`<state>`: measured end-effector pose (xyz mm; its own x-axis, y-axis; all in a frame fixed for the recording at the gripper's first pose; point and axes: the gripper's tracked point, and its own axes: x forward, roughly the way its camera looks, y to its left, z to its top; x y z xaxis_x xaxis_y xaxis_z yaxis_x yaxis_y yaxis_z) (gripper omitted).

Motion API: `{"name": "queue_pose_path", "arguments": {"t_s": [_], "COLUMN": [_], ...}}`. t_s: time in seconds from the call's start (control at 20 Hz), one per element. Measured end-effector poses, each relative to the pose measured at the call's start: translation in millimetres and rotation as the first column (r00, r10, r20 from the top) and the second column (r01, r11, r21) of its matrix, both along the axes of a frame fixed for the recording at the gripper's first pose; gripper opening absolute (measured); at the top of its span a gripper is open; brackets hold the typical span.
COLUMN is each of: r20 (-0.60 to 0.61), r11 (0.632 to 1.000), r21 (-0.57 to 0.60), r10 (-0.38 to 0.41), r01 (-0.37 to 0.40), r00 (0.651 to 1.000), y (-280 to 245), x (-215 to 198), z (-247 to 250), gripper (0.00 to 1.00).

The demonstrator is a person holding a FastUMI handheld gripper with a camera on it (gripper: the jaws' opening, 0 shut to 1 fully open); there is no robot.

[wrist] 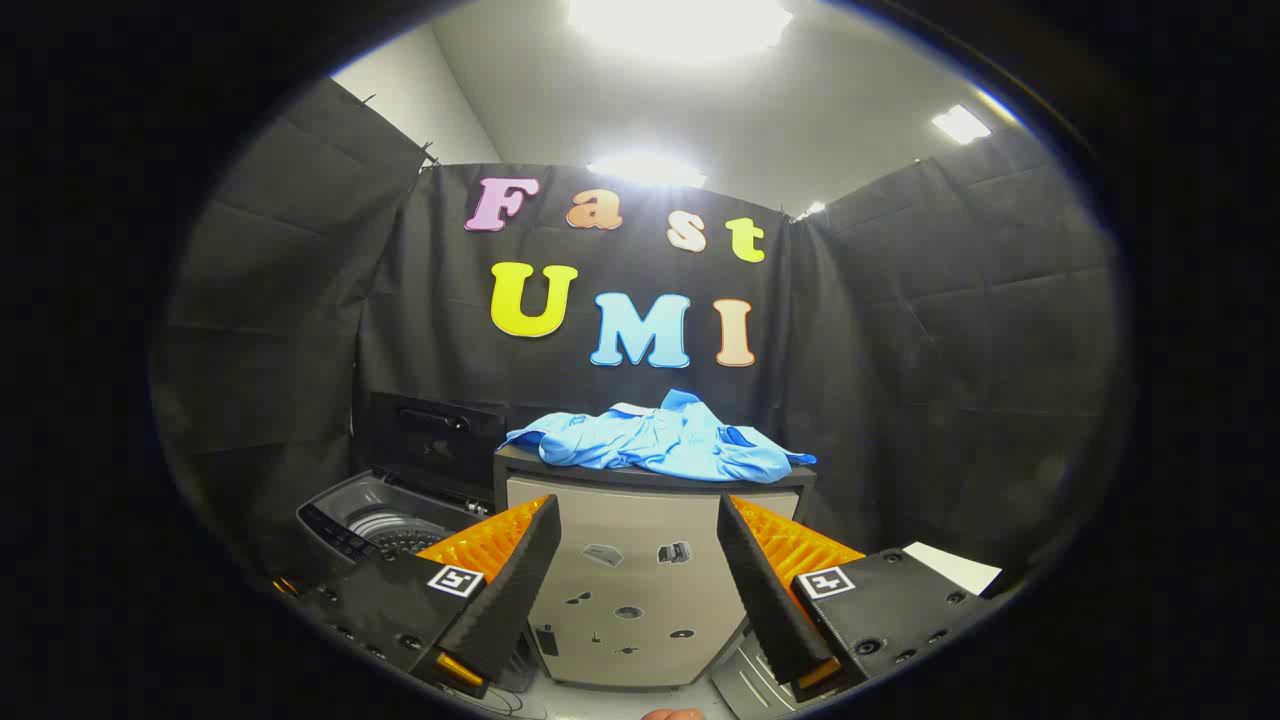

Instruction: Put the clothes into the washing machine and then close the washing machine lid.

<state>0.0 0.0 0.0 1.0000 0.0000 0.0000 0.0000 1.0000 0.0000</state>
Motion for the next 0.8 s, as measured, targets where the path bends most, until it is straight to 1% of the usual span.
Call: {"name": "queue_pose_path", "arguments": {"t_s": [0.8], "r20": [-0.013], "r11": [1.0], "r21": [-0.018], "r10": [-0.01], "r01": [0.01], "r00": [1.0], "y": [16.0], "x": [9.2], "z": [9.0], "gripper": [0.98]}}
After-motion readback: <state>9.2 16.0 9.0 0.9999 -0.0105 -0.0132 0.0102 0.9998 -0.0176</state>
